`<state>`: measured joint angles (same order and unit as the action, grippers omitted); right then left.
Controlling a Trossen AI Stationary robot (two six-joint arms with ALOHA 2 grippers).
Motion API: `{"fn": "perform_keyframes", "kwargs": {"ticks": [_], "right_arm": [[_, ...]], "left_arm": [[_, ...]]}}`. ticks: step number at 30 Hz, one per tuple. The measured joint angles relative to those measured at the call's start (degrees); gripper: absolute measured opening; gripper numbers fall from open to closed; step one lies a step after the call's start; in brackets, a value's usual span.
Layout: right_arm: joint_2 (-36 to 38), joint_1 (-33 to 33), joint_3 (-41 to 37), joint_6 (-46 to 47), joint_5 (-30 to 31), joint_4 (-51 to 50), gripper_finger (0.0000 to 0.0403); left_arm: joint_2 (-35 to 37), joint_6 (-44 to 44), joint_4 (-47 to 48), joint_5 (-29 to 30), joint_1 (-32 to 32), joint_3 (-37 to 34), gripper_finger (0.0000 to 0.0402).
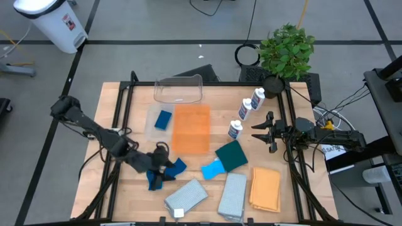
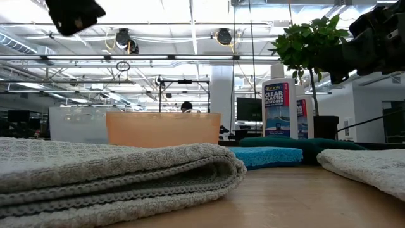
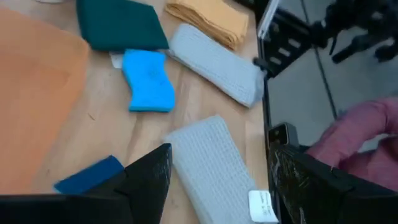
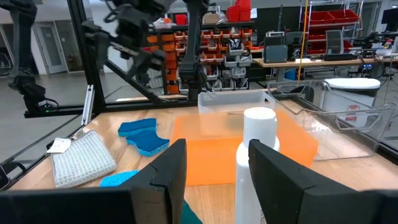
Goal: Pick & Place Kitchen Items
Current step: Put the sponge into the white bin
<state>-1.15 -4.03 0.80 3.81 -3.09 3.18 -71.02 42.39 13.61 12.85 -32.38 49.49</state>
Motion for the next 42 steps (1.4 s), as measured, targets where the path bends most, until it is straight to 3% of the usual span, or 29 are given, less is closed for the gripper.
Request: {"fn": "perform_keyframes", "kwargs": {"ticks": [7,10,16,27,32,42], "right_arm": [[0.0,0.0,0.0,0.0,0.0,0.0,0.0146],[0.0,0.0,0.0,0.0,0.0,0.0,0.0146],[0.0,0.0,0.0,0.0,0.0,0.0,0.0146],[0.0,0.0,0.0,0.0,0.0,0.0,0.0146],[0.0,0.0,0.0,0.0,0.0,0.0,0.0146],[0.0,0.0,0.0,0.0,0.0,0.0,0.0146]], "left_arm": [[-11.6,-1.8,24.2,3.7,-1.1,18.2,0.0273],[-16.1,-1.6,30.1,3.7,-1.1,22.0,0.0273],[-21.2,-1.6,34.7,-1.7,-0.1,22.2,0.0273],[-27.2,4.0,37.7,-3.1,4.4,22.3,0.0274],[-29.2,2.6,39.3,-5.5,5.0,21.1,0.0276],[-29.1,7.5,35.4,-6.9,6.4,15.4,0.0342]]}}
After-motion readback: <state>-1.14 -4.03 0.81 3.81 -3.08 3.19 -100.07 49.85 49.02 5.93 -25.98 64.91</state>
